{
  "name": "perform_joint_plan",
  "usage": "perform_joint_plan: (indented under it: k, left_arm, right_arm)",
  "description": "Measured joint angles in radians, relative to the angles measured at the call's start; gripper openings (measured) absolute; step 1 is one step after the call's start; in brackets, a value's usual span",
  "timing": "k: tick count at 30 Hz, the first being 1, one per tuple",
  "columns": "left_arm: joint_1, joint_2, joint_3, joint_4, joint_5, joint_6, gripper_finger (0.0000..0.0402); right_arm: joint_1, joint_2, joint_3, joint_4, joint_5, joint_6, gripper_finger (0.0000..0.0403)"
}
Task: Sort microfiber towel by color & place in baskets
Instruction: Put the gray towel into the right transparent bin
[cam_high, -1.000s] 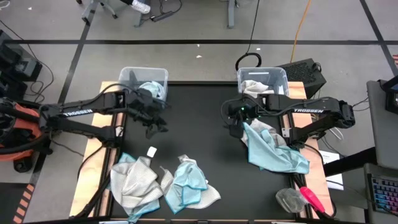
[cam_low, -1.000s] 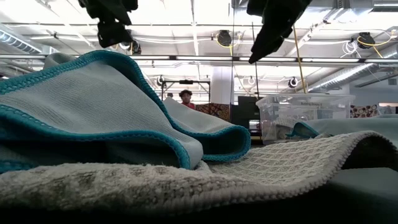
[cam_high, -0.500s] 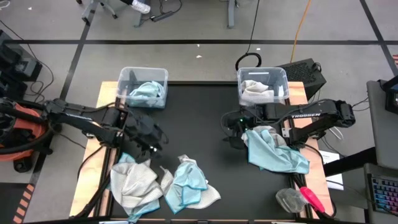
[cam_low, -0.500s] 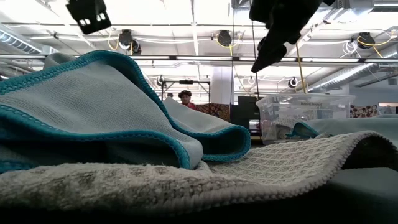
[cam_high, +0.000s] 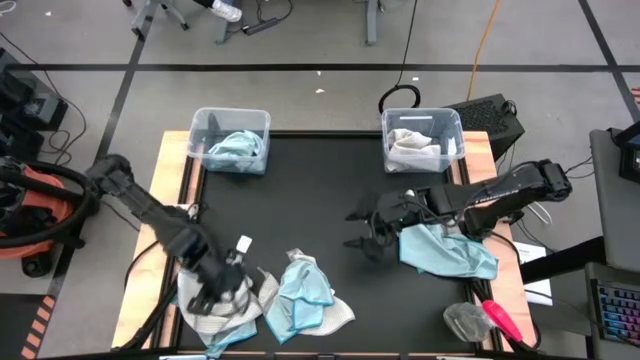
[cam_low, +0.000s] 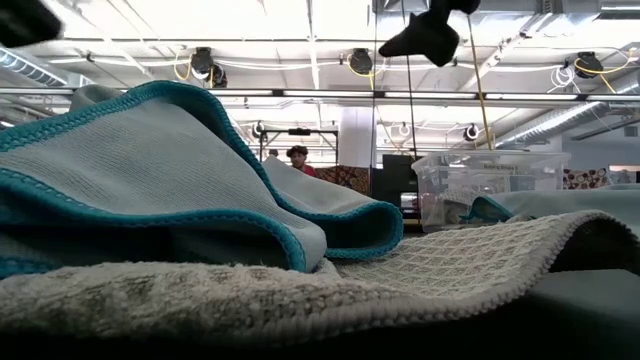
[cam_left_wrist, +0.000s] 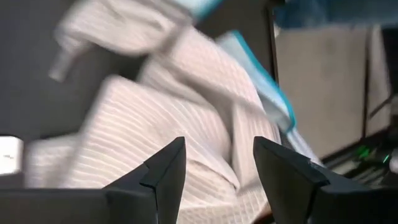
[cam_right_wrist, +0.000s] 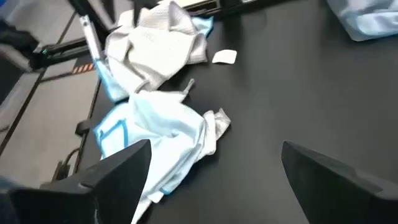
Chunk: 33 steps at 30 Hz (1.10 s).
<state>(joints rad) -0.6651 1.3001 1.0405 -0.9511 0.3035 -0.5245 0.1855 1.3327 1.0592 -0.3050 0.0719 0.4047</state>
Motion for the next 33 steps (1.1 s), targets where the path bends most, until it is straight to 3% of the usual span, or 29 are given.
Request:
perform_joint_plan:
  k: [7, 15, 20, 27, 33]
  left_arm:
    - [-0.199, 0.049, 0.000, -0.007, -0.153, -0.138, 0.0193]
    - [-0.340, 0.099, -0.020, 0.009, -0.289, -0.327, 0.0193]
    - [-0.394, 0.131, -0.078, 0.044, -0.310, -0.452, 0.0193]
    - [-0.431, 0.140, -0.179, 0.232, -0.345, -0.590, 0.0193]
    - [-0.430, 0.140, -0.225, 0.239, -0.394, -0.668, 0.0182]
  right_arm:
    - [0.083, 0.001, 0.000, 0.000, 0.126, 0.113, 0.0352]
    - [0.143, 0.003, 0.000, 0.000, 0.235, 0.192, 0.0352]
    - [0.168, 0.003, 0.000, 0.000, 0.249, 0.228, 0.0352]
    - [0.191, 0.020, 0.000, -0.002, 0.271, 0.260, 0.0352]
    - [0.196, 0.053, 0.000, -0.001, 0.268, 0.285, 0.0352]
